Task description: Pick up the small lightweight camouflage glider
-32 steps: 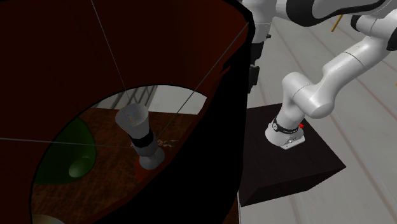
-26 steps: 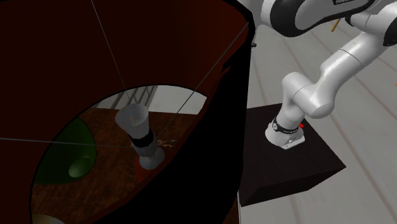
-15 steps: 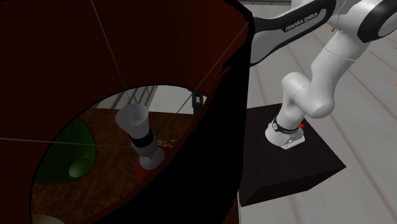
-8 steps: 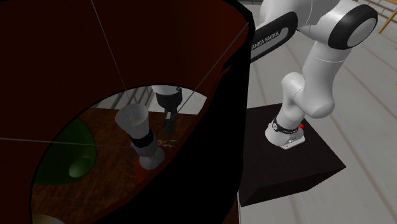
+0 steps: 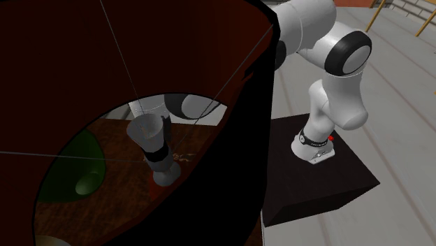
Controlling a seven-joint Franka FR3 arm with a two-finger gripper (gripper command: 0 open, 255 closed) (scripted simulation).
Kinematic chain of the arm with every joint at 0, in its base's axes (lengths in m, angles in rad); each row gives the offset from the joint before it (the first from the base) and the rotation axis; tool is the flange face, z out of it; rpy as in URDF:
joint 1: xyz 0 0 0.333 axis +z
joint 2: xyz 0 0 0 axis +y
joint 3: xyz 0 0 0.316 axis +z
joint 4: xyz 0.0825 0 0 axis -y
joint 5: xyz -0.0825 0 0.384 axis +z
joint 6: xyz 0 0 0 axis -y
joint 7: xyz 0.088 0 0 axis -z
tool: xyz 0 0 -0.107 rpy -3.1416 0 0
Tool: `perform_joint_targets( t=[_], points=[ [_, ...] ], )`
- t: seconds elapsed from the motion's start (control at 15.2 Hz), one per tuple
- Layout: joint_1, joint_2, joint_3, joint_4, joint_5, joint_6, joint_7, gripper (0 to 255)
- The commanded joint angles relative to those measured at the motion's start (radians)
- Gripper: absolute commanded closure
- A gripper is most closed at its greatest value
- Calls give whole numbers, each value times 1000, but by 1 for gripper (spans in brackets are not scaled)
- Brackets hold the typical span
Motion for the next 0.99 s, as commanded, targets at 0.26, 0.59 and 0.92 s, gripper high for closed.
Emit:
perform_joint_targets(
  t=[0.26, 0.59, 0.92],
  points=[
    [3, 22, 0, -44, -3, 66, 5, 0],
    [2, 23, 0, -62, -3, 85, 4, 255],
    [3, 23, 0, -62, -3, 85, 4, 255]
  ],
)
